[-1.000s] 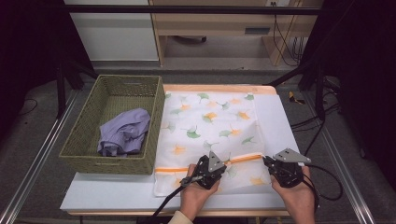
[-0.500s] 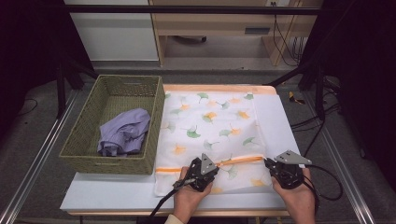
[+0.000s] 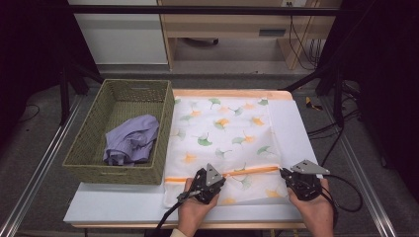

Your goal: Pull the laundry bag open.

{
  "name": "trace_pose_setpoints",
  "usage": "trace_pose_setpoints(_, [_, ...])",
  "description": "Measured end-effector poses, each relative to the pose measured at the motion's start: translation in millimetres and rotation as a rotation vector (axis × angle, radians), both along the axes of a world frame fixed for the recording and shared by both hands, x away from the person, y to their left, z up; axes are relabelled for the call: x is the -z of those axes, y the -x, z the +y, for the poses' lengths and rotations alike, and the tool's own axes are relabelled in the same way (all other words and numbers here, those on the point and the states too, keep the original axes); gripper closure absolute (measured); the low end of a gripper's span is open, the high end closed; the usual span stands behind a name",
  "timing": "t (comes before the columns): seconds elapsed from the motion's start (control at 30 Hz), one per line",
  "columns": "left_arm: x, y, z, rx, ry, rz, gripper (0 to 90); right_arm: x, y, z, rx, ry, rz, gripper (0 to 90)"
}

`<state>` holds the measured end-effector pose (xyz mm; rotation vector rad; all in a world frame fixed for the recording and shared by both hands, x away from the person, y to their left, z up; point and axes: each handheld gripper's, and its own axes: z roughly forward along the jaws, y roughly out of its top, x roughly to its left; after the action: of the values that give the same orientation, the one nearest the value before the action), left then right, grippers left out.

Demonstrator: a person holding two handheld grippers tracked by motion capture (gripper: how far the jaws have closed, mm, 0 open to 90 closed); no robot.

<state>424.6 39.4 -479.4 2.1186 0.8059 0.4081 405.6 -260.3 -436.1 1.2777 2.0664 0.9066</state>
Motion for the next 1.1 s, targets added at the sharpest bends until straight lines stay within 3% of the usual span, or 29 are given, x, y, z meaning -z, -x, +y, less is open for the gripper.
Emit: trace_pose_setpoints(1.1, [2.5, 6.4, 43.0, -0.077, -0.029, 0.012, 90.0, 2.2, -0.2, -1.7, 0.003, 0.003, 0.014, 87.0])
